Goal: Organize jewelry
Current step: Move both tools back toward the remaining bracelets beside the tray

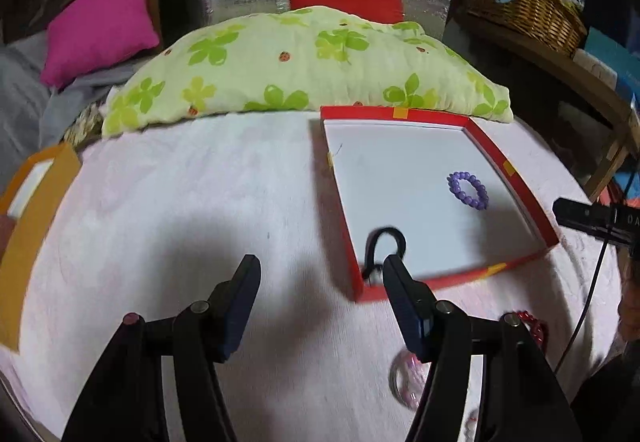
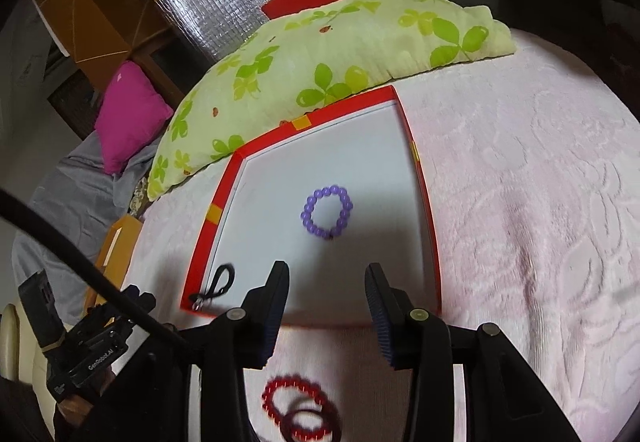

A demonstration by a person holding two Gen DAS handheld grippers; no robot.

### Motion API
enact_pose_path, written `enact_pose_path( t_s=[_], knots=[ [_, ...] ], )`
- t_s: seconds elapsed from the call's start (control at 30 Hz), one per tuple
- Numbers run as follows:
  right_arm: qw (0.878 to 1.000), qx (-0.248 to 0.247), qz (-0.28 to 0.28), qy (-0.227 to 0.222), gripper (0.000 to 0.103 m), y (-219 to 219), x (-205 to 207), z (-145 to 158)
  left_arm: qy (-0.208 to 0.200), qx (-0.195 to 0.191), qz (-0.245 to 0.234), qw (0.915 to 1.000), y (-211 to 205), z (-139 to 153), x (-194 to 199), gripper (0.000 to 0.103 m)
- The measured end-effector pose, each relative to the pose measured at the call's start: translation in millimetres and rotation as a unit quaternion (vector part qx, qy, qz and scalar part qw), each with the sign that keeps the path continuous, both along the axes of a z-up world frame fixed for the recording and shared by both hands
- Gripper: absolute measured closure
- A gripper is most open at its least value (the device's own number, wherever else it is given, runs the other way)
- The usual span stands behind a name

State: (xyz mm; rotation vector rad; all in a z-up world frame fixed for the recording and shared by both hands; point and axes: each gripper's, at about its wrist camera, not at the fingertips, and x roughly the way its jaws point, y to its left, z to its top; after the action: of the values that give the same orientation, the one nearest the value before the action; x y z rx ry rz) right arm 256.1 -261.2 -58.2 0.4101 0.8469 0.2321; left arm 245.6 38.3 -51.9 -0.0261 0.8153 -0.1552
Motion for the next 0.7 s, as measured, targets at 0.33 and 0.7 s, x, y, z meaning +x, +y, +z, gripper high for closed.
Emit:
enact_pose_path(
  t_s=[0.33, 0.7],
  knots=[
    [0.998, 0.047, -0.010, 0.037, 0.061, -6, -61, -30, 0.034, -0.013, -0.003, 0.9993, 6, -36, -49, 0.039],
    [0.997, 0.044, 0.018, 0.066, 0.061, 6, -78, -59, -0.006, 0.017, -0.085, 0.9963, -28, -42, -70, 0.038]
  ],
)
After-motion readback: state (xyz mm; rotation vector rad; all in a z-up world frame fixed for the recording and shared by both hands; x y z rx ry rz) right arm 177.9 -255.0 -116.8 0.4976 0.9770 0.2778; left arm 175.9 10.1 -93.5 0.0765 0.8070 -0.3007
